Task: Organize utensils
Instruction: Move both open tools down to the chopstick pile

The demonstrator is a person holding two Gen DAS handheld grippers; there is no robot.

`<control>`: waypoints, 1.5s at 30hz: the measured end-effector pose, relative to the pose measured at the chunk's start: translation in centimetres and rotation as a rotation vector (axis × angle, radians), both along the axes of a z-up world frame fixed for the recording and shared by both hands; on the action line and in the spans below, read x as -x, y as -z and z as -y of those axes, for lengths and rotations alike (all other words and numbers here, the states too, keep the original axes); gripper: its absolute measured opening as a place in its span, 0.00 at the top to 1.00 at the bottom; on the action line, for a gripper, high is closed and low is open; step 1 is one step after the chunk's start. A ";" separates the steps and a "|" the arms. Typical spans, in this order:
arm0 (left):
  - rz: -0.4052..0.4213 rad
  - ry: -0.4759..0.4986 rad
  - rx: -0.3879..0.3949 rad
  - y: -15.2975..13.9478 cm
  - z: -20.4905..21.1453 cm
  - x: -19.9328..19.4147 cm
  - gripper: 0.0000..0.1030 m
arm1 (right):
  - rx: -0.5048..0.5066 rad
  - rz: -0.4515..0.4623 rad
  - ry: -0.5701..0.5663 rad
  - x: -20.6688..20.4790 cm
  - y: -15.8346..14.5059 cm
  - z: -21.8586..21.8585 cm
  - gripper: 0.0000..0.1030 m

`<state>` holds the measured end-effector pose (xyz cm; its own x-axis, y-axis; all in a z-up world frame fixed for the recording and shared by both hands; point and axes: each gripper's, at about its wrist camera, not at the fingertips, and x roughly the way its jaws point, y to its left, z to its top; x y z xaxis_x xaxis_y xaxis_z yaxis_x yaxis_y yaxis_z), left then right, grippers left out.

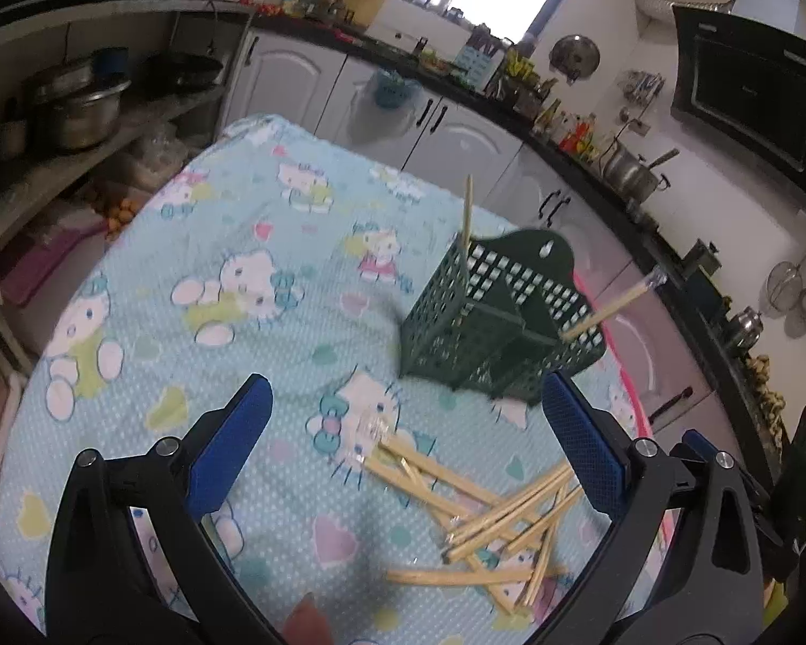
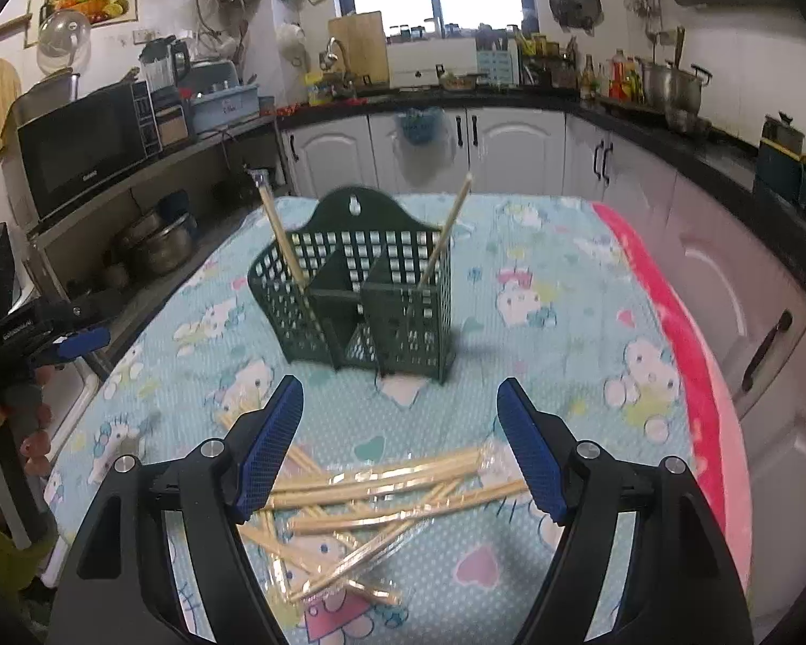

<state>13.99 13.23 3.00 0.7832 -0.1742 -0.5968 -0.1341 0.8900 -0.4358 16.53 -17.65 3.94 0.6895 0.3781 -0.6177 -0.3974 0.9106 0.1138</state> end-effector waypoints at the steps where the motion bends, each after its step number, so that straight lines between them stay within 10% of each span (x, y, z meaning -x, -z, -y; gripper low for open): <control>1: -0.007 0.001 0.004 0.3 0.0 0.1 0.10 | 0.001 -0.009 0.000 0.1 0.4 0.0 0.30; 22: -0.157 0.094 0.002 6.8 4.0 0.3 0.11 | 0.028 -0.137 0.086 0.8 6.5 3.1 0.30; 33: -0.262 0.074 0.124 9.9 2.9 -2.1 0.48 | -0.006 -0.240 0.207 -1.9 8.8 5.4 0.35; 45: -0.312 0.013 0.237 11.4 1.2 -4.5 0.65 | -0.147 -0.431 0.302 -6.2 11.4 6.8 0.59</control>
<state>18.49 12.04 -8.43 0.5677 -0.3447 -0.7476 -0.2821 0.7717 -0.5700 22.72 -24.48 -7.45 0.4767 0.3067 -0.8239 -0.0100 0.9390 0.3437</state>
